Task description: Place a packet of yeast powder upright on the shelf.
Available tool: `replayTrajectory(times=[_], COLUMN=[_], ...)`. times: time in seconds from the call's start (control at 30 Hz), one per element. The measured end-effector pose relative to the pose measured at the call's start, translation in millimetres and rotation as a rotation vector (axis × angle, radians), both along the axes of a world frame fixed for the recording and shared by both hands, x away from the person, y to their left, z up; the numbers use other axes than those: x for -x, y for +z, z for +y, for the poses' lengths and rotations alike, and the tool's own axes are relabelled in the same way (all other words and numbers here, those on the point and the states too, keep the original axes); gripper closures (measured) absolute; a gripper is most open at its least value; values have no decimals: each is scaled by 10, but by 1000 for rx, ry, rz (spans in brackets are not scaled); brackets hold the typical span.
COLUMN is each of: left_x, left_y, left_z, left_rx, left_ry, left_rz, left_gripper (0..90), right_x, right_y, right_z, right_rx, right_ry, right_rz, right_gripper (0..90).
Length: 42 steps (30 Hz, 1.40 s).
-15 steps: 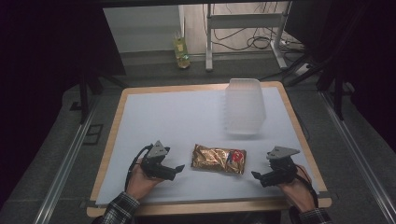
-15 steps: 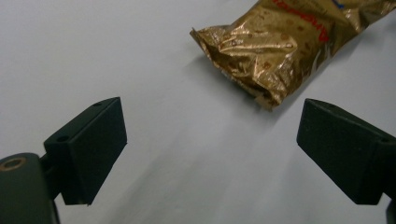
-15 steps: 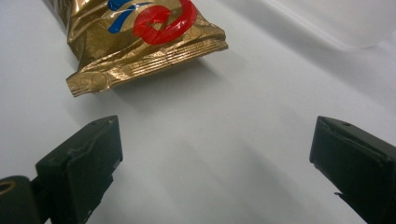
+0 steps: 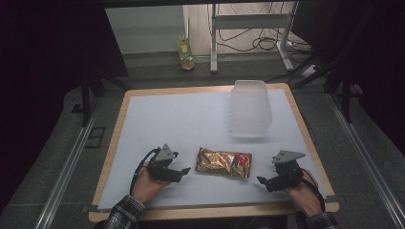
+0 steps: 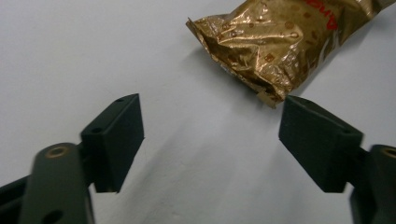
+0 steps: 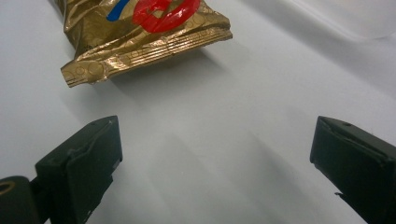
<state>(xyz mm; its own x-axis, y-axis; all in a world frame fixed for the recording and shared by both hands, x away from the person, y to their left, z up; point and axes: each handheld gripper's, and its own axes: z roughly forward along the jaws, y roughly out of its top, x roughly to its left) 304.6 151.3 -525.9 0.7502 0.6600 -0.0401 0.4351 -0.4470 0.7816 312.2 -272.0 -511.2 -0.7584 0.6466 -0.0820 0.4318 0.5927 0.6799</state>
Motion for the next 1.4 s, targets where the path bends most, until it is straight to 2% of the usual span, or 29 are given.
replayTrajectory(times=[0.2,0.37,0.63,0.7,0.93,1.13,1.4], left_x=[-11,-8,-21,-24,-26,-65,-147], left_y=[42,90,156,185,194,173,114], left_z=[-10,-54,-138,-179,-271,-365,-492], left_rx=[43,58,84,81,71,71,78], left_ry=[-8,-26,-51,-67,-77,-80,-92], left_rz=[1,-17,-30,-36,-60,-55,-56], left_gripper=[365,488,604,622,730,882,893], right_x=[-3,-7,-8,-8,-7,-10,-12], right_y=[1,4,8,8,6,7,7], right_z=[-3,-16,-22,-23,-23,-27,-31], right_rx=[0,0,6,7,8,5,5], right_ry=[-8,-21,-27,-28,-30,-31,-33], right_rz=[1,5,0,1,5,5,6], right_gripper=[26,26,26,26,26,26,26])
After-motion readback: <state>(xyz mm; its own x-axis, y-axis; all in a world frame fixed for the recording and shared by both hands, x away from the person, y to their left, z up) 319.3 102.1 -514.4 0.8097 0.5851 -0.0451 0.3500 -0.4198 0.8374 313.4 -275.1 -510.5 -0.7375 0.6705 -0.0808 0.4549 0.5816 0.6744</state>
